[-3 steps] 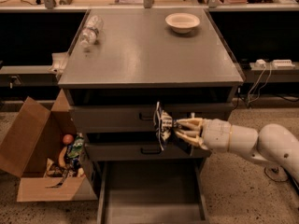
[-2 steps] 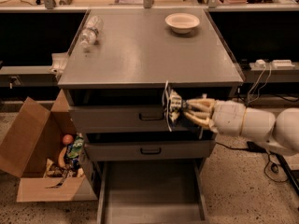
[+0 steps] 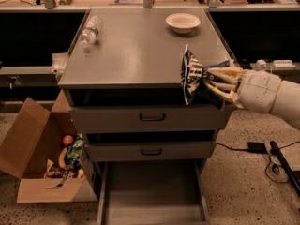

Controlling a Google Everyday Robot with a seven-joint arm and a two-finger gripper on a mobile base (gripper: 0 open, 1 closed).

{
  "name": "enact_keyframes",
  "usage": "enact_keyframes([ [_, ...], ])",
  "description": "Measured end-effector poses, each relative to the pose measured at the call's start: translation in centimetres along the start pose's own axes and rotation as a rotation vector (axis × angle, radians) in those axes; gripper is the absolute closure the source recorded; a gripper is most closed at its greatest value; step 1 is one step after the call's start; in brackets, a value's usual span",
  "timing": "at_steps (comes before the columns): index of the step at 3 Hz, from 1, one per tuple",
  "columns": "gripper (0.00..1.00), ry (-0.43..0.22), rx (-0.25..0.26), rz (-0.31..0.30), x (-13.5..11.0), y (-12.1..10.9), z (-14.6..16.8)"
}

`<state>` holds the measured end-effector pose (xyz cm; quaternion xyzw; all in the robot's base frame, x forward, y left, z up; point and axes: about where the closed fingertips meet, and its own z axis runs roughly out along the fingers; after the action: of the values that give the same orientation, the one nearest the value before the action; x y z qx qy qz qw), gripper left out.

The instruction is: Pick blue chip bag from bottom drawer and place on counter

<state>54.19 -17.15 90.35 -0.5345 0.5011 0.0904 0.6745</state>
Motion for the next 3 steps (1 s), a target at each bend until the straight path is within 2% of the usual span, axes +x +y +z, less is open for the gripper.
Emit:
enact_keyframes([
  [2, 1.00, 0.020, -0.004, -0.019, 0.0, -0.9, 0.4],
  [3, 1.00, 0.054, -0.009, -0.075, 0.6, -3.9, 1.7],
])
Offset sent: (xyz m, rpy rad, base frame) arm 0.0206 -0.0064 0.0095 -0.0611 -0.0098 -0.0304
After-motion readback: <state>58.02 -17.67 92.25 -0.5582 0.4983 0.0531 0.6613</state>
